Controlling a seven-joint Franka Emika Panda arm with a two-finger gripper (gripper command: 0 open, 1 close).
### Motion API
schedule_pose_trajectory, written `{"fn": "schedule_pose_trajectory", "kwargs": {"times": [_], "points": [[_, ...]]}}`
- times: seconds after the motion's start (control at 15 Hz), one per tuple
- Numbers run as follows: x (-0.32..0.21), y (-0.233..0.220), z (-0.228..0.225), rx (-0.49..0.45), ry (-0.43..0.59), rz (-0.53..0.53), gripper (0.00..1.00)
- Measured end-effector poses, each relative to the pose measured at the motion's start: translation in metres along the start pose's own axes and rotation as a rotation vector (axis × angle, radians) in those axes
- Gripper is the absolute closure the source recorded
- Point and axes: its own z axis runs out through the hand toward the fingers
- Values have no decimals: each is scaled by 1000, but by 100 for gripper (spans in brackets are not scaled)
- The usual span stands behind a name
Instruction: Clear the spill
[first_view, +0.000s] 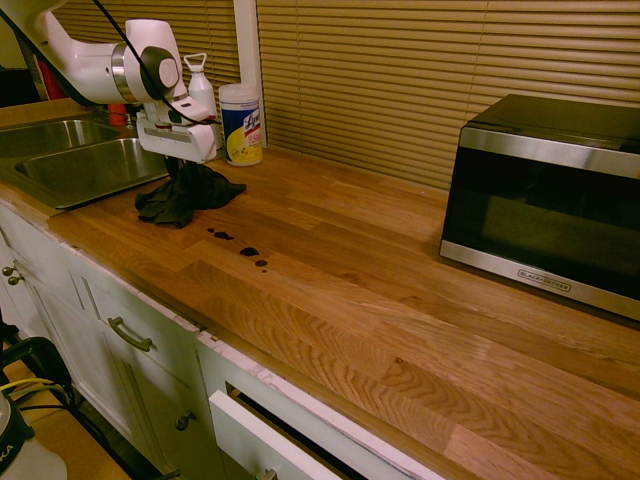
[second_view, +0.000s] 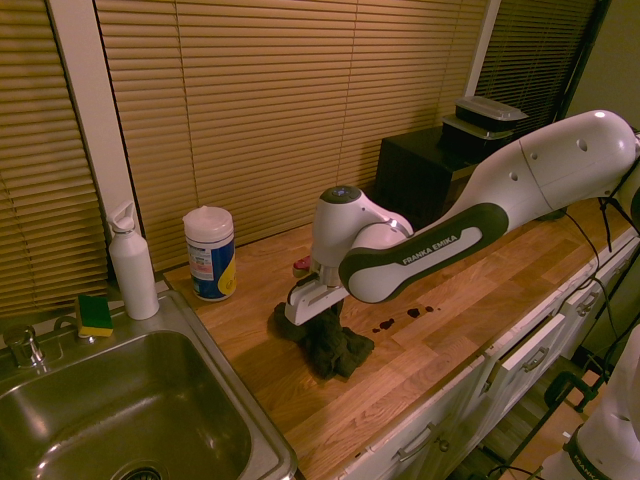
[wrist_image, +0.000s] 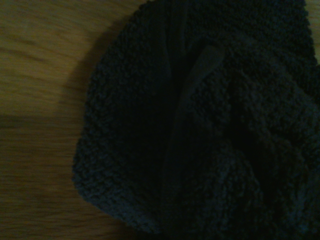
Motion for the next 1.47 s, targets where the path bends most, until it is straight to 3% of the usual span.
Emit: {"fn": "schedule_pose_trajectory", "kwargs": {"times": [1.47], "points": [[153,212,-10,-47,24,220,100]]}}
